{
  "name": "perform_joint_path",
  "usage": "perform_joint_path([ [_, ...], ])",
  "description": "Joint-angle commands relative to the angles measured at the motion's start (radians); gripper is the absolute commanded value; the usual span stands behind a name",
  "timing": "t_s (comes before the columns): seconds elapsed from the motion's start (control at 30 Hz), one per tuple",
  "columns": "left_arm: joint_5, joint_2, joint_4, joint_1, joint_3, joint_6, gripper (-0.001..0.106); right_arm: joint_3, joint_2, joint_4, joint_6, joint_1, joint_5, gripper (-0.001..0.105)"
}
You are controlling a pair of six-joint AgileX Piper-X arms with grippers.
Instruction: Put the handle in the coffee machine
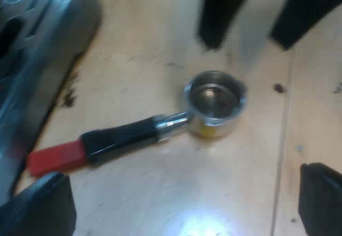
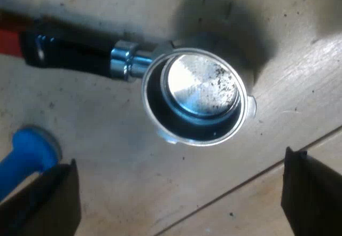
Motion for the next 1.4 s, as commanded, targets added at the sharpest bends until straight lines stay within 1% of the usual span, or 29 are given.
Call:
perform_joint_path([
  [0.03,0.014,-0.005,-0.003,-0.036,-0.004,0.004,0.086,-0.010,0.024,-0.014,0.020,0.000,-0.007,0.078],
  [0.2,0.014,-0.005,-0.001,-0.107,0.005,0.001,0.086,-0.010,0.080,-0.048,0.028,0.000,-0.007,0.078],
  [0.27,0.006,-0.005,-0.001,-0.118,0.012,-0.001,0.086,-0.010,0.098,-0.052,0.031,0.000,-0.007,0.078],
  [0.47,-0.070,-0.005,-0.012,-0.122,0.062,-0.004,0.086,-0.010,0.134,-0.059,0.030,0.000,-0.005,0.078],
  [0.8,-0.077,-0.005,-0.017,-0.122,0.070,-0.004,0.086,-0.010,0.211,-0.091,0.033,0.000,-0.008,0.078],
  [1.13,-0.076,-0.005,-0.017,-0.122,0.070,-0.004,0.086,-0.010,0.254,-0.101,0.029,-0.004,-0.004,0.078],
  [1.4,-0.076,-0.005,-0.017,-0.122,0.070,-0.004,0.086,-0.011,0.301,-0.133,-0.036,-0.004,0.000,0.078],
])
